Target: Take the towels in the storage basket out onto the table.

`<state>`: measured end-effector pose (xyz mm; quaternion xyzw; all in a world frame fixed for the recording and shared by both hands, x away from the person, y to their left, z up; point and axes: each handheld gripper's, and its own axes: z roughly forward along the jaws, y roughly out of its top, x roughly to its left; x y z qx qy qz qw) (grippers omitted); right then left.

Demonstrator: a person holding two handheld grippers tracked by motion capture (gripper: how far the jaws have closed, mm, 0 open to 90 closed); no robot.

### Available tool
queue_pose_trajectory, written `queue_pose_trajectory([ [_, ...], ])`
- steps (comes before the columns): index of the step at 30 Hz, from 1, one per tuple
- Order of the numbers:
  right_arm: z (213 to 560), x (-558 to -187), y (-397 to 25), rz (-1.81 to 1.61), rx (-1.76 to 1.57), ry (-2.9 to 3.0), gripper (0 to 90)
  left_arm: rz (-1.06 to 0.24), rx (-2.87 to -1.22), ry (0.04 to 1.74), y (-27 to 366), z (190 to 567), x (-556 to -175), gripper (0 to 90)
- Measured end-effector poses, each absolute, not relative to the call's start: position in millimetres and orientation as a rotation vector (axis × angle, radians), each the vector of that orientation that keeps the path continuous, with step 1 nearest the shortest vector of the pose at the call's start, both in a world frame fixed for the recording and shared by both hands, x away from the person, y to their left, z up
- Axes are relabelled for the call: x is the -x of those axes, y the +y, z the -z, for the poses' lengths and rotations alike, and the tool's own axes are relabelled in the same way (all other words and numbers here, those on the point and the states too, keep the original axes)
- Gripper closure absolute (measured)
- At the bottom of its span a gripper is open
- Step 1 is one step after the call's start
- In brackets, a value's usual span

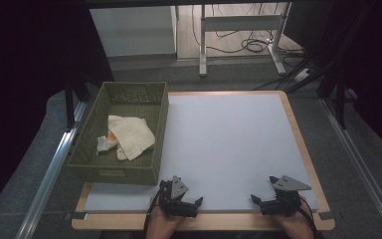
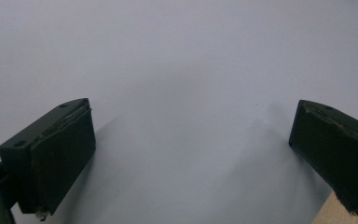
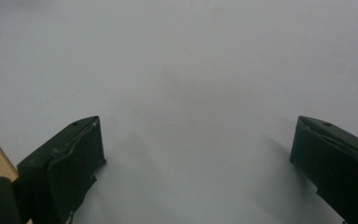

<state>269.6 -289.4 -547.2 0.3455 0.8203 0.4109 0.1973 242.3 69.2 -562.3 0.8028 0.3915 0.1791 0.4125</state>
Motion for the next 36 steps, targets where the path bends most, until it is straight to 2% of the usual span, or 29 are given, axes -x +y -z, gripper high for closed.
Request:
queue_pose_trajectory([
  [36, 547.2, -269.7, -289.4, -1.15, -0.968, 2.297, 2.5, -0.449, -2.012, 0.989, 67.8, 562.2, -242.4, 1.0],
])
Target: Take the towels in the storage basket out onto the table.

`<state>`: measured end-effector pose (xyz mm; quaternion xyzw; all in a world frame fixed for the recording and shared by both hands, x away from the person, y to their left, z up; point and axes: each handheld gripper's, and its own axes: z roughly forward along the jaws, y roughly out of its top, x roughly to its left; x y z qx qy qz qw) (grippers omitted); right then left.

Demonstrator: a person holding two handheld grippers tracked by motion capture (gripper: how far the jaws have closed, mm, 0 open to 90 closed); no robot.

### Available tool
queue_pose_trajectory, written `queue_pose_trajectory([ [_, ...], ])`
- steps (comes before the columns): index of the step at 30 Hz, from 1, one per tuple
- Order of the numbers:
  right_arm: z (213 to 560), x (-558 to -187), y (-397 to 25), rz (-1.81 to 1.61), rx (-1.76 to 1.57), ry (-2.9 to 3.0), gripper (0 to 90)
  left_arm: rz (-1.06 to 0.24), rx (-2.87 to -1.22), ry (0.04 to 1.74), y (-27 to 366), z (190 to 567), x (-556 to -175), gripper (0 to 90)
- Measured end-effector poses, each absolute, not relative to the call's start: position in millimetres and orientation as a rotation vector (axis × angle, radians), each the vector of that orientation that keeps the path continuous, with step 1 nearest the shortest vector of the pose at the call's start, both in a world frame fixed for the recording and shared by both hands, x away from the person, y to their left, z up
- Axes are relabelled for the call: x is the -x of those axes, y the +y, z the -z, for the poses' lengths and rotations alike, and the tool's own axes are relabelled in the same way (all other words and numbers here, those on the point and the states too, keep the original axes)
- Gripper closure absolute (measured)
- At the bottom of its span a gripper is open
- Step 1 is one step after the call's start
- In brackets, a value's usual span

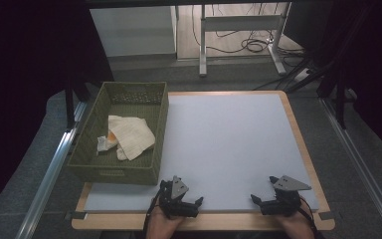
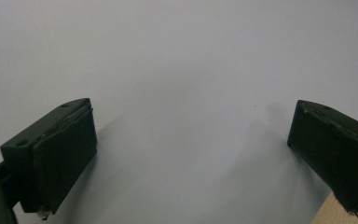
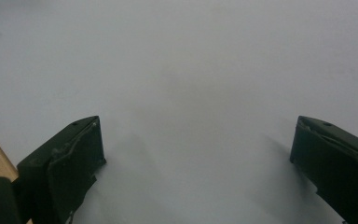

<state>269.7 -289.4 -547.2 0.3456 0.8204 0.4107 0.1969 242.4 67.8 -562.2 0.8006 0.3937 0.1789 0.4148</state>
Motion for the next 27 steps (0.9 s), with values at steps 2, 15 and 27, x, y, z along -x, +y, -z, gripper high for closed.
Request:
queue_pose_trajectory([
  [2, 547, -270, -289, -1.15, -0.968, 2.297, 2.5, -0.449, -2.013, 0.993, 67, 562, -242, 0.8],
  [15, 547, -270, -289, -1.15, -0.967, 2.298, 2.5, -0.391, -2.044, 0.958, 61, 549, -244, 3.8],
  [27, 547, -270, -289, -1.15, -0.968, 2.298, 2.5, -0.35, -2.093, 0.884, 53, 540, -248, 0.0],
])
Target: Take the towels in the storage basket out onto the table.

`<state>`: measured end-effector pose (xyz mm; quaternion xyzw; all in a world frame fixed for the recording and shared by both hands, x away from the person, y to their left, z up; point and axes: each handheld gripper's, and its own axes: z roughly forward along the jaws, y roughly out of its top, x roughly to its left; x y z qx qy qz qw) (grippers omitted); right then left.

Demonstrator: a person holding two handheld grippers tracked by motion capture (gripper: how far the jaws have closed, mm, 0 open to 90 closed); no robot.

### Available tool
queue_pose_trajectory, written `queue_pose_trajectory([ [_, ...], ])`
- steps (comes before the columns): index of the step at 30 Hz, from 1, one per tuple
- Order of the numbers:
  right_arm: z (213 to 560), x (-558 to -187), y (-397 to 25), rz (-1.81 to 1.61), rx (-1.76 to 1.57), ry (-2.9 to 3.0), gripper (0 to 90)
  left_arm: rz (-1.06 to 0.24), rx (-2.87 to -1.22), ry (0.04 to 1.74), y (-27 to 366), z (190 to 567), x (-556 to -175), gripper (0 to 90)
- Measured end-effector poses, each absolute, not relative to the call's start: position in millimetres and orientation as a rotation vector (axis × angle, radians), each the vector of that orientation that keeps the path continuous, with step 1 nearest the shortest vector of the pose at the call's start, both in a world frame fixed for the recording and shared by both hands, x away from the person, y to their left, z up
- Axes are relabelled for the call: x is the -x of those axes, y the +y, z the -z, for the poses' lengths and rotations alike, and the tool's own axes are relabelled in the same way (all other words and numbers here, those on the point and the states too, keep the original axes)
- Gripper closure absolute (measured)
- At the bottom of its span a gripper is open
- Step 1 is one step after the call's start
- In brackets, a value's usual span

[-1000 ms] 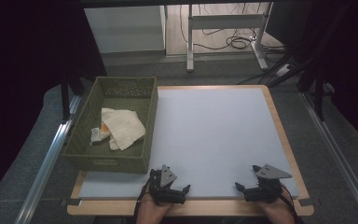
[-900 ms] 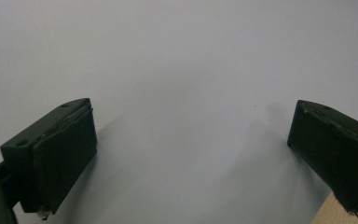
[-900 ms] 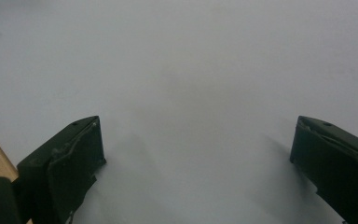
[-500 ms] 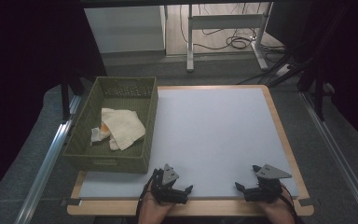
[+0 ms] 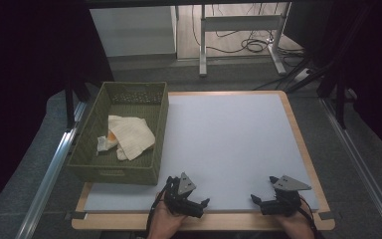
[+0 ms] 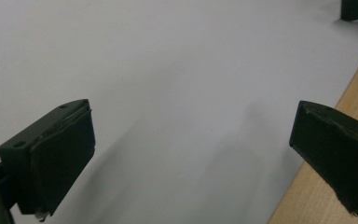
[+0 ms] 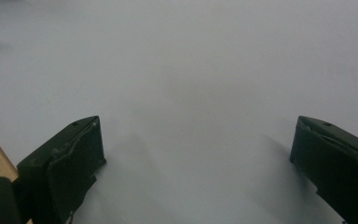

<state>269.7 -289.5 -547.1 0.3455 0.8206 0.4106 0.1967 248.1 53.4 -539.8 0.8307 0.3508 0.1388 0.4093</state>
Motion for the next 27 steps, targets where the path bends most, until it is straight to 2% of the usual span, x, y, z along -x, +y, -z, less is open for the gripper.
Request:
queue_pose_trajectory([
  [7, 547, -270, -289, -1.15, -0.968, 2.298, 2.5, -0.327, -2.098, 0.835, 51, 529, -251, 0.0],
  [27, 547, -270, -290, -1.149, -0.968, 2.298, 2.5, -0.367, -2.159, 0.802, 45, 497, -269, 0.0],
])
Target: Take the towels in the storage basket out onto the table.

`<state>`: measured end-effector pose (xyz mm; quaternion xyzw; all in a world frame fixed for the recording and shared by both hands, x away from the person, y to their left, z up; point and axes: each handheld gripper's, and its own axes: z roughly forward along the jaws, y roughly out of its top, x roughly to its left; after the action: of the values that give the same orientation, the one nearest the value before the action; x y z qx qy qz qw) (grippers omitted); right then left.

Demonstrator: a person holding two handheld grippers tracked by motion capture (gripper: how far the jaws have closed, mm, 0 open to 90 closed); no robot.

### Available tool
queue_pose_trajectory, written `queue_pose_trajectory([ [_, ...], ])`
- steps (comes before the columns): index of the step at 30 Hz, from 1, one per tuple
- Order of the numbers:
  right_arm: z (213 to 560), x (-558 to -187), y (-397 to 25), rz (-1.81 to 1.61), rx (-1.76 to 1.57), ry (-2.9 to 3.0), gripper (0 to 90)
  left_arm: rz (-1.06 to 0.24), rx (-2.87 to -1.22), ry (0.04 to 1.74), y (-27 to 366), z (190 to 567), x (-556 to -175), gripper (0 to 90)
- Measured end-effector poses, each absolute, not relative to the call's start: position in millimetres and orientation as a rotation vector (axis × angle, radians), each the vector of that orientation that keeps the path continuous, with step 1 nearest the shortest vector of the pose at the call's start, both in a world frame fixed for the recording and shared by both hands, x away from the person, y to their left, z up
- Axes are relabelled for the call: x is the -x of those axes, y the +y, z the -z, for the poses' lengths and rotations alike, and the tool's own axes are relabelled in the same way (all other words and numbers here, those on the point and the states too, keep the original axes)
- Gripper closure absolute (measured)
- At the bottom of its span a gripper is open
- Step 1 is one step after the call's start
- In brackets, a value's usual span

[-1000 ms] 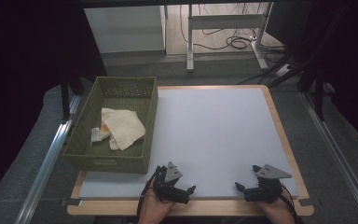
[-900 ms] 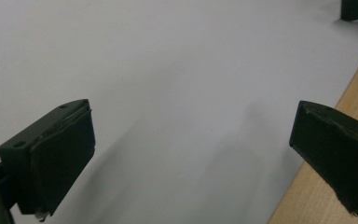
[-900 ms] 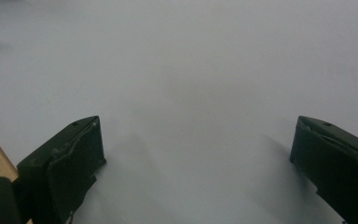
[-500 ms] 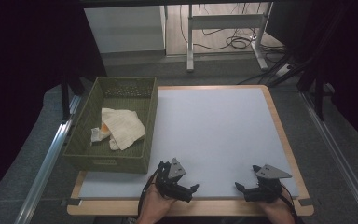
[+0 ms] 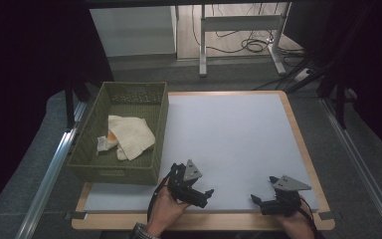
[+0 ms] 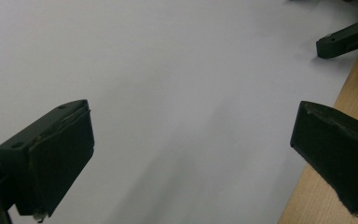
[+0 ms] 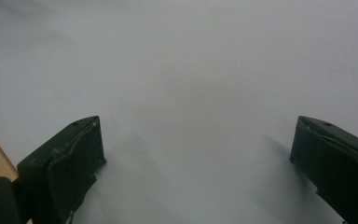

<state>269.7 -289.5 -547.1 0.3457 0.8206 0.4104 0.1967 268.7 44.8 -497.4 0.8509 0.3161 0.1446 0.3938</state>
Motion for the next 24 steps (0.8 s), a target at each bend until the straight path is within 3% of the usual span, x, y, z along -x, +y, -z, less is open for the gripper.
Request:
queue_pose_trajectory([
  [24, 547, -270, -290, -1.151, -0.967, 2.296, 2.5, -0.37, -2.146, 0.833, 50, 435, -302, 0.0],
])
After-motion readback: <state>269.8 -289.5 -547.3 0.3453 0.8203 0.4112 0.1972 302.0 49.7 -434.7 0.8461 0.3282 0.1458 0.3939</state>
